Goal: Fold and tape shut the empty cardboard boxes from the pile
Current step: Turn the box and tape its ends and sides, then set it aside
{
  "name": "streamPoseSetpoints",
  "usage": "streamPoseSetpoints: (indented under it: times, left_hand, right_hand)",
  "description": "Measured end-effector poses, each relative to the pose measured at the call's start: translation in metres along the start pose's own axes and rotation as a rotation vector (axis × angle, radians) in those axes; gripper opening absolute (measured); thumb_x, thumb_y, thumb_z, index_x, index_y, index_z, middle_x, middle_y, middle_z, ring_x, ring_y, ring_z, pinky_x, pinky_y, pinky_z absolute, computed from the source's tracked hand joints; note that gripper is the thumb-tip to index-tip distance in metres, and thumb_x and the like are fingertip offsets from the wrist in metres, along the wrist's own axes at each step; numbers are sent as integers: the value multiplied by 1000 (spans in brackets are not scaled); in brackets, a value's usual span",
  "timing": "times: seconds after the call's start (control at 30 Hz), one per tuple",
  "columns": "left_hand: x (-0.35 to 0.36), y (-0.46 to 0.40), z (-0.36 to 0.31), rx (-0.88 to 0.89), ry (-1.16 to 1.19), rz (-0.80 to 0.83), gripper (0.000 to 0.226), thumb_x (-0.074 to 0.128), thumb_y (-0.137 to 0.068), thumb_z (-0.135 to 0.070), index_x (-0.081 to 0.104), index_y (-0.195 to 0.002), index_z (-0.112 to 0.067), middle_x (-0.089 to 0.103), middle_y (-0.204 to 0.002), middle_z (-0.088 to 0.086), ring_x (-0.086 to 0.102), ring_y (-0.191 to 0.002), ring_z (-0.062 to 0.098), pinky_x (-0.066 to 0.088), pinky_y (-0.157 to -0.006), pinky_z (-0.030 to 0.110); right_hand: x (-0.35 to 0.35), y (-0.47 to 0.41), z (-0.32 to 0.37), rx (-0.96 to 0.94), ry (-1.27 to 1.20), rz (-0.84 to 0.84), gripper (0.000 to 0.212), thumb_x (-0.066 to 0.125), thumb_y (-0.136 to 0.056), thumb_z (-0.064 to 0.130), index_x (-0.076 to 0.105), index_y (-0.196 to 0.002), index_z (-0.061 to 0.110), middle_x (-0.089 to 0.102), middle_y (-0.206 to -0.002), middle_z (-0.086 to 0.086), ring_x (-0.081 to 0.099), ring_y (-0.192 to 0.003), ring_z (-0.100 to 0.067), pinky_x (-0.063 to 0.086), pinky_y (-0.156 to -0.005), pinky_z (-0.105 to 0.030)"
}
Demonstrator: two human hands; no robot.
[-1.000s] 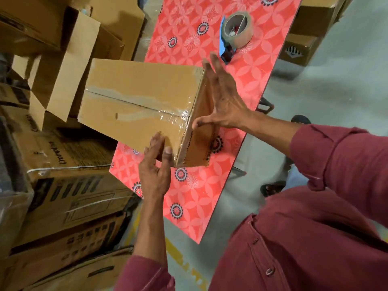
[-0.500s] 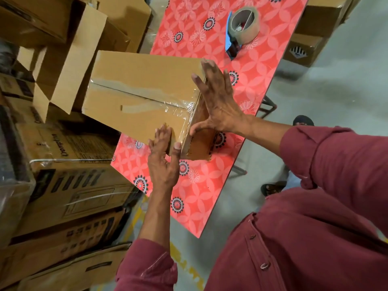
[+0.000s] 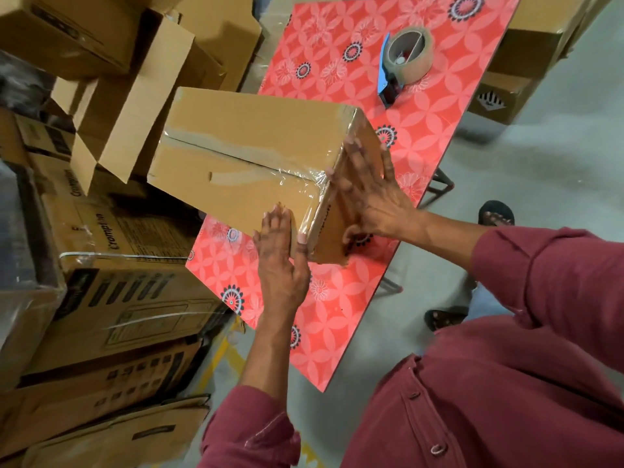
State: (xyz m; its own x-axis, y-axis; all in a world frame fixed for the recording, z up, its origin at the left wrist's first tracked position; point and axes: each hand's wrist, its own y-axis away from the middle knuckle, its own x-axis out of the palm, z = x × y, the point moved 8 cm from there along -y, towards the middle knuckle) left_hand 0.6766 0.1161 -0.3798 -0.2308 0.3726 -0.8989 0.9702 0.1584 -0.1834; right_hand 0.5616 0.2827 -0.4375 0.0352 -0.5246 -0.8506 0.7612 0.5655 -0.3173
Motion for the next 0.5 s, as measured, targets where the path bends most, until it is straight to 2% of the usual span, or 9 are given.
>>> streamPoseSetpoints:
  times: [0.07, 0.13, 0.23, 0.33, 0.43, 0.5]
  left_hand:
    - [10, 6, -4, 34, -57, 3, 65, 42, -107, -43, 34, -161, -8, 25, -171, 7, 12, -161, 25, 0, -130, 47]
    - [13, 8, -9, 44, -81, -25, 68, 44, -108, -46, 34, -161, -6, 25, -171, 11, 13, -161, 29, -2, -129, 47]
    - [16, 5, -3, 61, -111, -56, 69, 50, -106, -47, 38, -159, -4, 28, -169, 14, 18, -159, 33, 6, -128, 57]
    - [17, 5, 2, 68, -120, -24, 83, 61, -97, -56, 37, -160, -7, 27, -170, 13, 18, -159, 32, 12, -126, 63]
    - [10, 6, 1, 45, -82, 11, 93, 53, -93, -72, 33, -162, -14, 19, -173, 9, 10, -161, 24, 10, -128, 57]
    - [-2, 3, -2, -34, 63, -49, 90, 50, -94, -75, 32, -163, -19, 16, -174, 5, 6, -161, 17, 10, -129, 47]
  right_hand:
    - [1, 5, -3, 18, -54, 7, 155, 61, -52, 100, -24, -160, 28, -15, -163, -33, -4, -154, -53, 3, -116, -78]
    - [-10, 0, 3, 24, -75, -36, 154, 55, -54, 104, -27, -158, 26, -19, -163, -30, -8, -153, -50, 6, -117, -77]
    - [-26, -8, 12, 15, -117, -75, 150, 53, -57, 104, -21, -161, 25, -2, -162, -40, -17, -153, -45, 9, -117, -77]
    - [-24, -7, 9, 11, -132, -5, 154, 58, -52, 103, -16, -162, 25, -6, -164, -38, -16, -154, -47, 6, -117, -77]
    - [-32, -4, 3, 8, -169, 14, 149, 60, -56, 100, -12, -164, 26, -14, -167, -29, -9, -156, -48, 5, -118, -75]
    - [-49, -12, 2, 25, -219, -20, 133, 60, -68, 94, -1, -166, 26, -12, -170, -20, -8, -158, -39, 4, -121, -71]
